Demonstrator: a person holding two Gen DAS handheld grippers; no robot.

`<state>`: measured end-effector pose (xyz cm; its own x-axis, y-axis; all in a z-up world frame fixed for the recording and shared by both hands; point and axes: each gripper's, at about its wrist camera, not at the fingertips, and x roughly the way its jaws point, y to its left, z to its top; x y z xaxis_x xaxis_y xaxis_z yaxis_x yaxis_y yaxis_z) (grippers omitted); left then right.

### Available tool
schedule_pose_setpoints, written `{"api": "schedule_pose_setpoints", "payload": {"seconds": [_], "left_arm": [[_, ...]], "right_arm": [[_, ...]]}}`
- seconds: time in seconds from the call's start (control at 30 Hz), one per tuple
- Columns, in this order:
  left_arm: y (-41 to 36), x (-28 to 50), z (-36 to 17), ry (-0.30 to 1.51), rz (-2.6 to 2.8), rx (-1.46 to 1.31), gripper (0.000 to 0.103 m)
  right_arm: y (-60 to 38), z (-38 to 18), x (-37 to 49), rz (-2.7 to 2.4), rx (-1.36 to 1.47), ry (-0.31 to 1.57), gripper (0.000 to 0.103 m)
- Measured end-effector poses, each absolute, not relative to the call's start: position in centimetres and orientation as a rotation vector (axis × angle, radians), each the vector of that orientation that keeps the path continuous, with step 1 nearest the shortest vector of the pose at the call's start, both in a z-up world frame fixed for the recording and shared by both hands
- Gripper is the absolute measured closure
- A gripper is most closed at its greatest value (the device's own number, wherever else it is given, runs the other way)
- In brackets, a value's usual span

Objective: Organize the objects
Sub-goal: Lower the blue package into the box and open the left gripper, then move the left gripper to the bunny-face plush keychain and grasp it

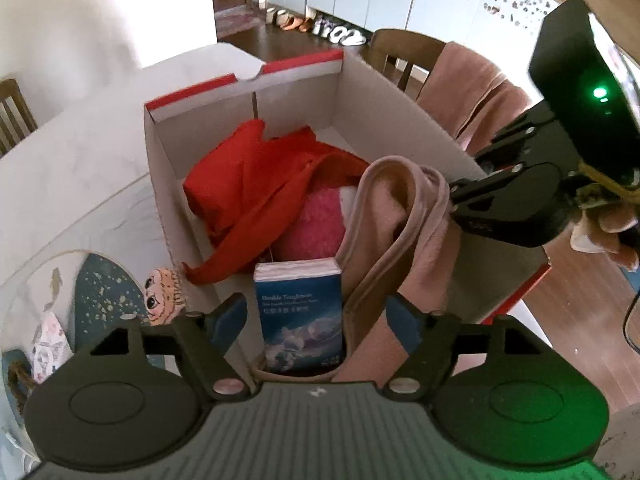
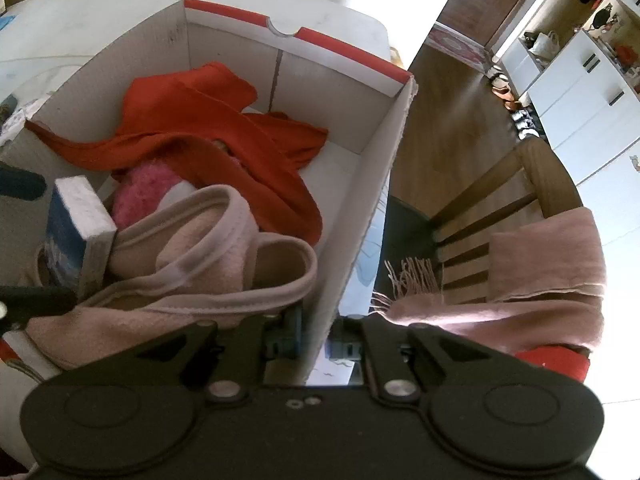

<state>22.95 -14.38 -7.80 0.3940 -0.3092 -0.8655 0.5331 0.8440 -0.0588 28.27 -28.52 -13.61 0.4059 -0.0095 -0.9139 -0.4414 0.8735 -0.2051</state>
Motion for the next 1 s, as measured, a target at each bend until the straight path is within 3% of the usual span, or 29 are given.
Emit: {"api": "schedule_pose_setpoints", "payload": {"seconds": [0.3, 0.37, 1.0], "left_arm": [[-12.2, 22.0, -5.6, 0.991, -0.538, 0.180, 0.025], [-11.8, 21.7, -5.0, 0.972, -0.528, 0.173, 0.019], [-2.5, 20.4, -1.4, 0.869, -0.396, -0.018, 0.005]], "right_arm": [[-28.5, -13.6, 28.3, 0.280, -0.455, 1.131, 0.094], [-28.5, -13.6, 28.2, 0.277, -0.453, 1.131, 0.094], [-28.5, -13.5, 28.2, 0.264, -0.450, 1.133, 0.093]]}}
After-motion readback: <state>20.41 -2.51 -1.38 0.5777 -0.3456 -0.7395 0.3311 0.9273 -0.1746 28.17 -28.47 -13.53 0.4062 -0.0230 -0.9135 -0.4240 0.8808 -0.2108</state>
